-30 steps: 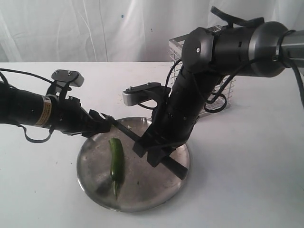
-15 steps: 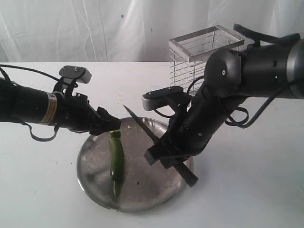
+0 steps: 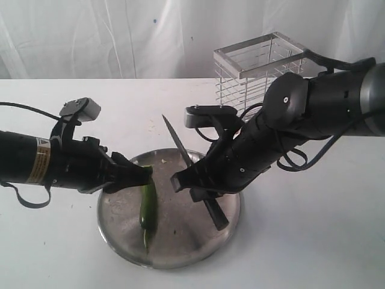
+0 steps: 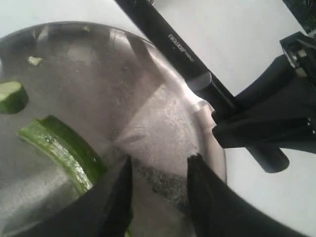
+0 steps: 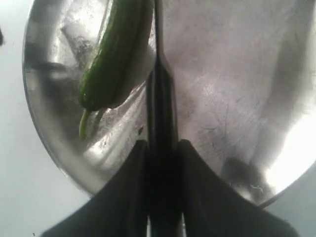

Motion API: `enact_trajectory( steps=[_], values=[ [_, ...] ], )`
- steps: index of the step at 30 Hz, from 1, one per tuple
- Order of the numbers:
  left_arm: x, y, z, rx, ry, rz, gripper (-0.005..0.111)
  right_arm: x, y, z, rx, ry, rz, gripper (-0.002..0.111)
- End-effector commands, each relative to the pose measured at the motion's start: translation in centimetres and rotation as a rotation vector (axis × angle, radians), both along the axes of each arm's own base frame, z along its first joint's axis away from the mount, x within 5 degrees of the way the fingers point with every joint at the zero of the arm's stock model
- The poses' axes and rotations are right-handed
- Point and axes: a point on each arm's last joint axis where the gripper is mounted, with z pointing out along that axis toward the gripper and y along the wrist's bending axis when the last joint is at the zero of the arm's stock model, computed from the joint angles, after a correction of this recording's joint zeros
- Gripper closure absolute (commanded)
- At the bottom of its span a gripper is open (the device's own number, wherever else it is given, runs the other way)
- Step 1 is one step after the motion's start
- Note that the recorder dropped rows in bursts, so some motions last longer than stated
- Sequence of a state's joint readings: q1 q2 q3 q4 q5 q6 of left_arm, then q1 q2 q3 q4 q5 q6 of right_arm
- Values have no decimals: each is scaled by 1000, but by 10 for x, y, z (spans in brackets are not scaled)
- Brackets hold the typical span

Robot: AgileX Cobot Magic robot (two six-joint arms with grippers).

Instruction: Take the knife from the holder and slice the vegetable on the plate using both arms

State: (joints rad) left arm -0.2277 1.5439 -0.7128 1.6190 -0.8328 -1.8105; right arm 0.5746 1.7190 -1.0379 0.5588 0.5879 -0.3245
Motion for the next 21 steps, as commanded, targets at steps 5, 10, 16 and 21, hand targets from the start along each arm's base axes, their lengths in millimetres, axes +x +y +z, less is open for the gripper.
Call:
enact_trajectory(
  steps=[5,10,16,21],
  values=[
    [2,-6,-8,135,-6,189,37,-2,-4,7,-13,-49,72,108],
    [-6,-27,-20,277,-28,181,38,-4,-6,20,-2,-100,98,108],
    [2,-47,-29,344,-40,179,38,-7,-8,33,14,-142,108,108],
    [7,-51,-46,390,-1,199,38,-10,-9,40,24,-163,112,108]
  ],
)
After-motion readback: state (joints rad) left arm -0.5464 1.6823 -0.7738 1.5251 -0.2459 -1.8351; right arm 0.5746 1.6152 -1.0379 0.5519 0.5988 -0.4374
